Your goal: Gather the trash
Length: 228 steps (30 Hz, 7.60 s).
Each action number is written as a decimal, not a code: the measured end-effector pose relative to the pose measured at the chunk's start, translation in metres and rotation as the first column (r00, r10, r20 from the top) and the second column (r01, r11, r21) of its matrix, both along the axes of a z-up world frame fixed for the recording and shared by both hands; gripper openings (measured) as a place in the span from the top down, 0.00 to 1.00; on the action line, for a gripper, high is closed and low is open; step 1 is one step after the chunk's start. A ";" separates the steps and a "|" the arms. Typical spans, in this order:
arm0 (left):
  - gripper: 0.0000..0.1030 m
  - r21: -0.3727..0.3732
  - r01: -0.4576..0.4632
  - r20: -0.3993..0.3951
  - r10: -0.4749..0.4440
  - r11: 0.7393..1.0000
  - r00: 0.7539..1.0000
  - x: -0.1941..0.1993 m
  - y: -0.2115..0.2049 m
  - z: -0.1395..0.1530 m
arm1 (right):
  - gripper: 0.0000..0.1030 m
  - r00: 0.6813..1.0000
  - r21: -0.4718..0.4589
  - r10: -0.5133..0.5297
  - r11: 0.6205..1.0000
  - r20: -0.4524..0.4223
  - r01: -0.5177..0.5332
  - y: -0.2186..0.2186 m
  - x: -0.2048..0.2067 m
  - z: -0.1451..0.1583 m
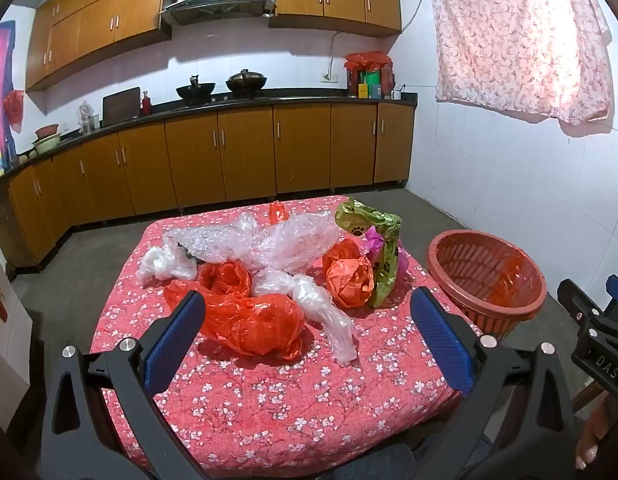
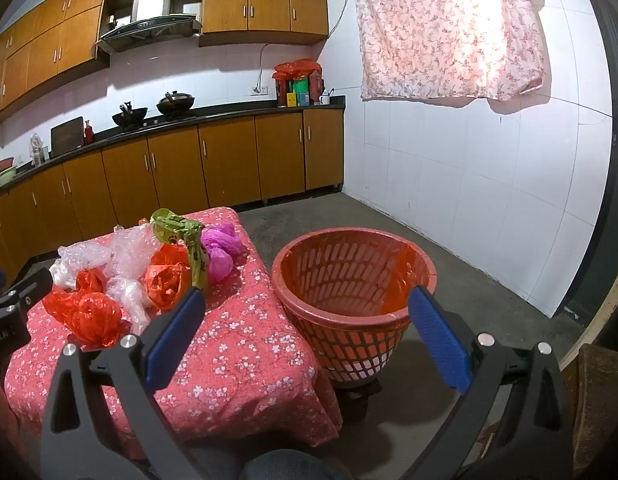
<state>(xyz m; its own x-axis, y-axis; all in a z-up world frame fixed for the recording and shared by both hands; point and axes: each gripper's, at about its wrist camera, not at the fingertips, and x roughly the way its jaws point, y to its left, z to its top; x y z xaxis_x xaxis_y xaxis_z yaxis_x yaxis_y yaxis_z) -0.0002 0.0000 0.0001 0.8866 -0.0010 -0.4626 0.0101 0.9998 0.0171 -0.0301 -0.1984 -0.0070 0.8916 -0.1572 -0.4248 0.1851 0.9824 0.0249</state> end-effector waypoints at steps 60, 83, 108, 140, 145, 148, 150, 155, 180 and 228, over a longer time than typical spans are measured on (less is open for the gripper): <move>0.02 0.000 0.000 -0.005 0.000 1.000 1.000 0.000 0.000 0.000 | 0.04 1.000 0.000 0.000 1.000 0.003 0.000 -0.002 0.000 0.001; 0.02 0.000 0.000 -0.006 0.000 1.000 1.000 0.000 0.000 0.000 | 0.04 1.000 -0.002 0.000 1.000 0.003 0.000 -0.003 0.000 0.000; 0.02 0.029 -0.126 -0.054 0.127 0.992 0.990 0.010 0.046 -0.022 | 0.04 0.998 0.027 0.056 0.998 -0.036 -0.055 0.005 0.035 -0.008; 0.02 -0.038 -0.193 -0.144 0.186 0.980 0.972 0.068 0.091 -0.067 | 0.77 0.938 0.056 0.285 0.959 -0.196 -0.279 0.095 0.222 -0.061; 0.02 -0.073 -0.188 -0.186 0.172 0.979 0.967 0.078 0.087 -0.071 | 0.83 0.937 0.068 0.301 0.954 -0.175 -0.293 0.094 0.214 -0.060; 0.02 -0.054 -0.195 -0.177 0.182 0.979 0.967 0.077 0.080 -0.069 | 0.84 0.937 0.068 0.304 0.952 -0.170 -0.297 0.092 0.209 -0.058; 0.02 -0.045 -0.192 -0.171 0.182 0.980 0.968 0.078 0.075 -0.068 | 0.84 0.939 0.077 0.305 0.952 -0.159 -0.297 0.088 0.204 -0.056; 0.02 -0.010 -0.188 -0.182 0.183 0.982 0.966 0.087 0.063 -0.073 | 0.84 0.944 0.088 0.298 0.953 -0.139 -0.288 0.077 0.189 -0.049; 0.84 0.006 -0.131 -0.195 0.130 0.991 0.972 0.081 0.064 -0.072 | 0.84 0.950 0.095 0.298 0.953 -0.098 -0.289 0.057 0.150 -0.027; 0.95 -0.064 0.264 0.007 -0.264 0.962 0.965 0.127 -0.078 0.025 | 0.84 0.997 0.093 0.021 0.996 -0.081 -0.013 -0.091 0.144 -0.004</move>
<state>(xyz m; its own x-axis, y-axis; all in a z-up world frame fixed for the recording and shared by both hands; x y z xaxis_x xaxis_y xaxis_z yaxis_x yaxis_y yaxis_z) 0.1267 -0.0778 0.0252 0.8500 -0.2643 -0.4556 0.2737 0.9607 -0.0467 0.1135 -0.2898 -0.0114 0.8556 -0.0988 -0.5081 0.1732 0.9797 0.1012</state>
